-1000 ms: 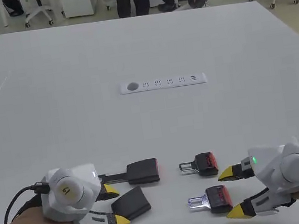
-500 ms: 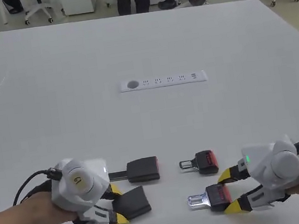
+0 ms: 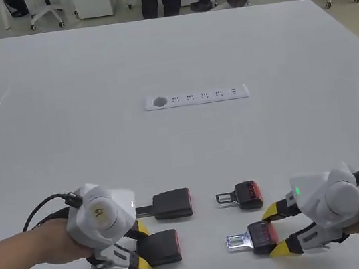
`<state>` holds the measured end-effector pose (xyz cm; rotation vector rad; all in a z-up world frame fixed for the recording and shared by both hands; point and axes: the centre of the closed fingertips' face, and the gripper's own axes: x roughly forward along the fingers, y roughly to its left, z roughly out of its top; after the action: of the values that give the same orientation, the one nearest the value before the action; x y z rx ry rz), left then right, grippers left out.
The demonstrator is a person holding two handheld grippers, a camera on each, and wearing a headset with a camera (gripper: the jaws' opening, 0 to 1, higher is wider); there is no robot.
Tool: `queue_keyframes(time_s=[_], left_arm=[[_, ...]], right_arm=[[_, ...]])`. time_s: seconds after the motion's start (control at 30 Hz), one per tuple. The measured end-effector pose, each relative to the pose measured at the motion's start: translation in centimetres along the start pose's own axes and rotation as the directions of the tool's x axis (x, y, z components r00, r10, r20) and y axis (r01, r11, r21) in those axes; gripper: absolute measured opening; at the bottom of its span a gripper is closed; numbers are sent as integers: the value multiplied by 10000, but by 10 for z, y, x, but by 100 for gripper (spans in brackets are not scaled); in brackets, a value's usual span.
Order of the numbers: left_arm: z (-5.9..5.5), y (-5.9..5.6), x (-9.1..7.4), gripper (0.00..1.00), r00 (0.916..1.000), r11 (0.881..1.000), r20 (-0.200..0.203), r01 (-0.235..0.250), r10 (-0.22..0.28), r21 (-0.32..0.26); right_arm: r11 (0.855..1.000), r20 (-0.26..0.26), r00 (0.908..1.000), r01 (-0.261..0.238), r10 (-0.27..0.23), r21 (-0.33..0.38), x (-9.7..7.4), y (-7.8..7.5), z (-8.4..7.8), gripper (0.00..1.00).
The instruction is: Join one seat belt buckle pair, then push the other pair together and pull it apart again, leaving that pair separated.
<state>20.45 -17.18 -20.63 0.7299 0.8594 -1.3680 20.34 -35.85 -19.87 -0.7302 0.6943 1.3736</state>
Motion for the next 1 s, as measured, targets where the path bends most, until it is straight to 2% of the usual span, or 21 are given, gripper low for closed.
queue_keyframes(time_s=[0.17, 0.5, 1.0], left_arm=[[-1, 0, 0, 33, 9999, 9995, -100, 113, -111, 296], [-3, 1, -1, 32, 9991, 9981, -303, 320, -304, 523], [-3, 1, -1, 32, 9991, 9988, -272, 345, -335, 355]], right_arm=[[10000, -22, 10000, 5, -5, 2, 0, 0, -1, 31], [10000, -58, 10000, 10, -10, 28, -1, 2, 2, 31], [10000, 9, 10000, -21, 21, 27, 6, 0, 9, 31]])
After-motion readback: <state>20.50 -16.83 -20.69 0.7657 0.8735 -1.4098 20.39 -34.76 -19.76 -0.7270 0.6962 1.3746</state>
